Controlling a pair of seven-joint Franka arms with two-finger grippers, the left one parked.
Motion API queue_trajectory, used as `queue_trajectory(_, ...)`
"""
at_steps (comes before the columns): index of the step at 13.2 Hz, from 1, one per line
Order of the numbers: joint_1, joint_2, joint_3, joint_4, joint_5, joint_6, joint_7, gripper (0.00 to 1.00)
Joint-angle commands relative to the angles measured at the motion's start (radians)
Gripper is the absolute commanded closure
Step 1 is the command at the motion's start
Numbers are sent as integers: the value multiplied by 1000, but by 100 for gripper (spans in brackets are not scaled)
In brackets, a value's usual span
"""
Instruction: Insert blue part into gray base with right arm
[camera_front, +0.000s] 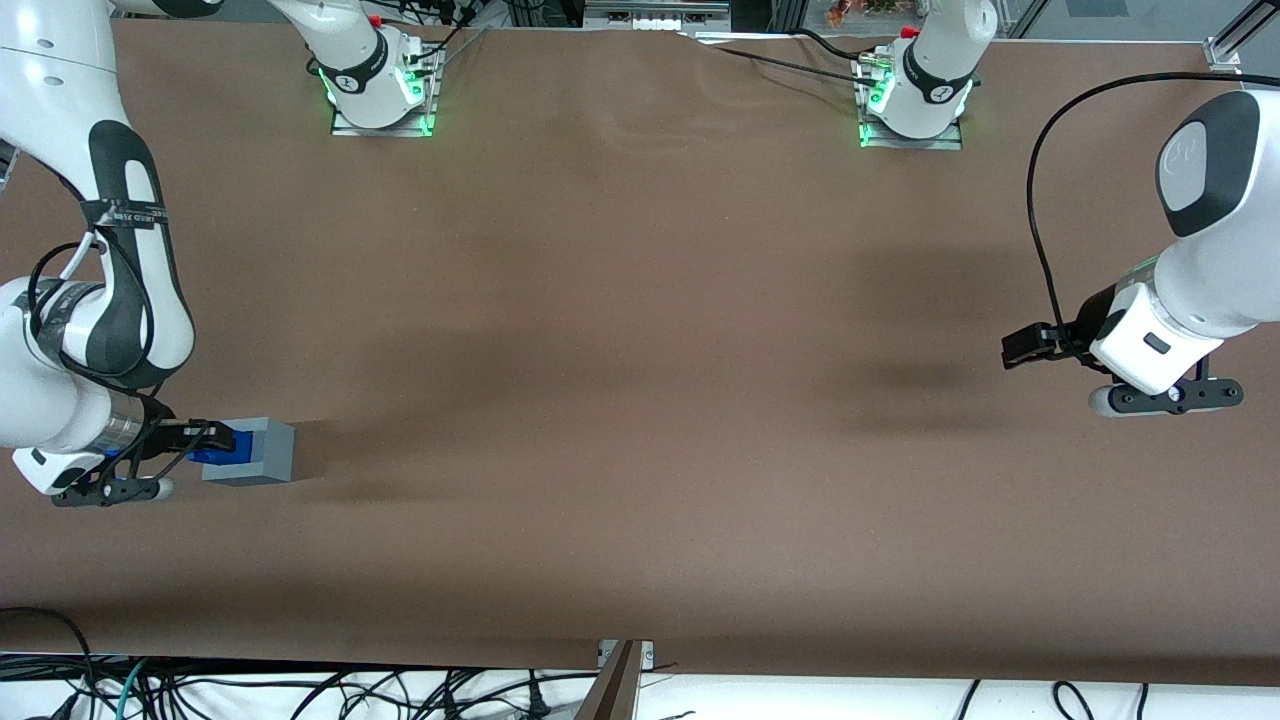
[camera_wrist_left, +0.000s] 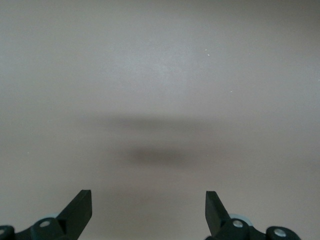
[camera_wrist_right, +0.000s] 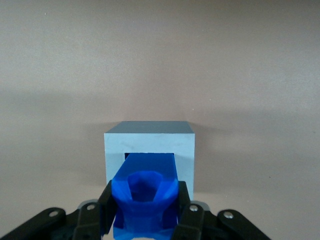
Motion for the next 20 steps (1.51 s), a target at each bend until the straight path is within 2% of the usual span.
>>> queue_trajectory(1, -9, 28, 0, -3, 4, 42, -19, 0)
queue_trajectory(6, 6, -55, 11, 66, 6, -7, -25, 0)
queue_trajectory(9, 12, -133, 51, 66, 6, -78, -24, 0)
queue_trajectory(11, 15, -185, 77, 67, -5, -180, -25, 0)
queue_trajectory(14, 35, -290, 77, 67, -13, -234, -28, 0)
queue_trajectory(17, 37, -437, 69, -6, -31, -250, -25, 0)
queue_trajectory(20, 35, -512, 68, -73, -43, -298, -20, 0)
